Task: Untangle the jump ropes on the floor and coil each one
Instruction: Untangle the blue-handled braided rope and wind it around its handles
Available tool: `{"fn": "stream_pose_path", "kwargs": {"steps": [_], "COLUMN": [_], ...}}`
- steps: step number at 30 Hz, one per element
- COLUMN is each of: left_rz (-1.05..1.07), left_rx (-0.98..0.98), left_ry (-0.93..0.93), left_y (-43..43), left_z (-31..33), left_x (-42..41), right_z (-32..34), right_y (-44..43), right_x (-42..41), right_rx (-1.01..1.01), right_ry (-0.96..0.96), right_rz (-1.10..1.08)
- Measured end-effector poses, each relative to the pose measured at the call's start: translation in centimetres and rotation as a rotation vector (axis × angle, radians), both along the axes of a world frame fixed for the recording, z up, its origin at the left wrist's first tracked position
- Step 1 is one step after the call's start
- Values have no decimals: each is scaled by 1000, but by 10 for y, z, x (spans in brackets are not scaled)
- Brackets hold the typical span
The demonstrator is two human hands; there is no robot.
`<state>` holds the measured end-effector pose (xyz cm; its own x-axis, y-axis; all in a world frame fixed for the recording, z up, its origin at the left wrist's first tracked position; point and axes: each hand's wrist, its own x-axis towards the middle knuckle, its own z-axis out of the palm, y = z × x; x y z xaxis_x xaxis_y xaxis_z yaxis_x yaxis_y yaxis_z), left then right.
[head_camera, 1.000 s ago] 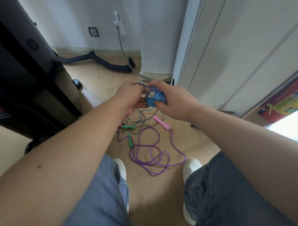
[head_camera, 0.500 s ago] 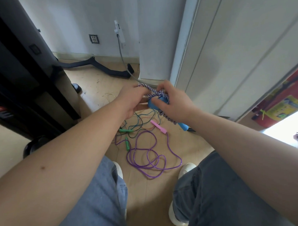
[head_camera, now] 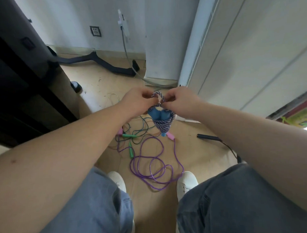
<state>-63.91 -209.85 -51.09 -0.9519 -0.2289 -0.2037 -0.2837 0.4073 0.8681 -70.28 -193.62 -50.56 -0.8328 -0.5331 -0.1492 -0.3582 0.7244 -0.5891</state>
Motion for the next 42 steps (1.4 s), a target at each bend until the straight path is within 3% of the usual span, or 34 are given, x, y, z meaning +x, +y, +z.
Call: {"fn": "stream_pose_path", "kwargs": {"steps": [8, 14, 20, 30, 35, 42], "left_rz": [23, 123, 231, 351, 362, 405], "left_rx": [-105, -97, 9, 89, 40, -58], "left_ry": [-134, -148, -193, -137, -93, -20], "left_y": [-48, -74, -82, -62, -55, -61], "left_z": [-44, -16, 88, 337, 436, 521], "left_x": [-104, -141, -148, -161, -160, -157], "right_z": [-41, -13, 97, 329, 420, 500], "right_y": [-59, -91, -100, -91, -88, -97], "right_x": [-100, -140, -156, -183, -194, -200], "right_rx": [30, -62, -103, -240, -334, -398], "right_ry": [11, -72, -154, -271, -317, -259], "right_rz": [-8, -54, -71, -123, -110, -12]}}
